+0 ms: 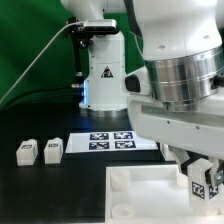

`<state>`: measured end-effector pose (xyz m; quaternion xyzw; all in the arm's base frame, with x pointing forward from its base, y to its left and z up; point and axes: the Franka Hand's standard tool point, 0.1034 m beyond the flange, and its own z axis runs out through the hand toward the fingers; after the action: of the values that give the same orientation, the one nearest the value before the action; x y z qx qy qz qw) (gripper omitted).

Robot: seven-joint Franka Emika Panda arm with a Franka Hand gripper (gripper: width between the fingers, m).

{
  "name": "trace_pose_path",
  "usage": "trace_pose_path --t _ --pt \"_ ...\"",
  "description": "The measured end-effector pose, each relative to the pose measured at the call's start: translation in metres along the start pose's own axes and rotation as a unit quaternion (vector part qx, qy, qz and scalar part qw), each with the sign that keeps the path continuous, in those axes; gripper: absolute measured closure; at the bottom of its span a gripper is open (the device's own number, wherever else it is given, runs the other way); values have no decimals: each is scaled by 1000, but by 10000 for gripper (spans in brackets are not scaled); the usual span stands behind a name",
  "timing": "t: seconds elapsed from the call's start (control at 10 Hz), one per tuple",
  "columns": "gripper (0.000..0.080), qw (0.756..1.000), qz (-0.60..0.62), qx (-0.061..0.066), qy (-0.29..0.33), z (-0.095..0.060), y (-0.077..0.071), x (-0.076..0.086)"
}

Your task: Assemble one leg

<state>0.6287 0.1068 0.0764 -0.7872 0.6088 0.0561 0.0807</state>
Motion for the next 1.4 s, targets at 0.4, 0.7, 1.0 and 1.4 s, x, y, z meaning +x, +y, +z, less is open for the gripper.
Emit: trace_pose_path --t 0.4,0.7,1.0,1.4 --pt "505 971 237 17 -14 0 -1 -6" --pt "251 988 154 15 -7 2 1 -7" --pt "156 995 -101 14 20 10 4 -17" --pt "150 918 -394 -5 36 9 5 -13"
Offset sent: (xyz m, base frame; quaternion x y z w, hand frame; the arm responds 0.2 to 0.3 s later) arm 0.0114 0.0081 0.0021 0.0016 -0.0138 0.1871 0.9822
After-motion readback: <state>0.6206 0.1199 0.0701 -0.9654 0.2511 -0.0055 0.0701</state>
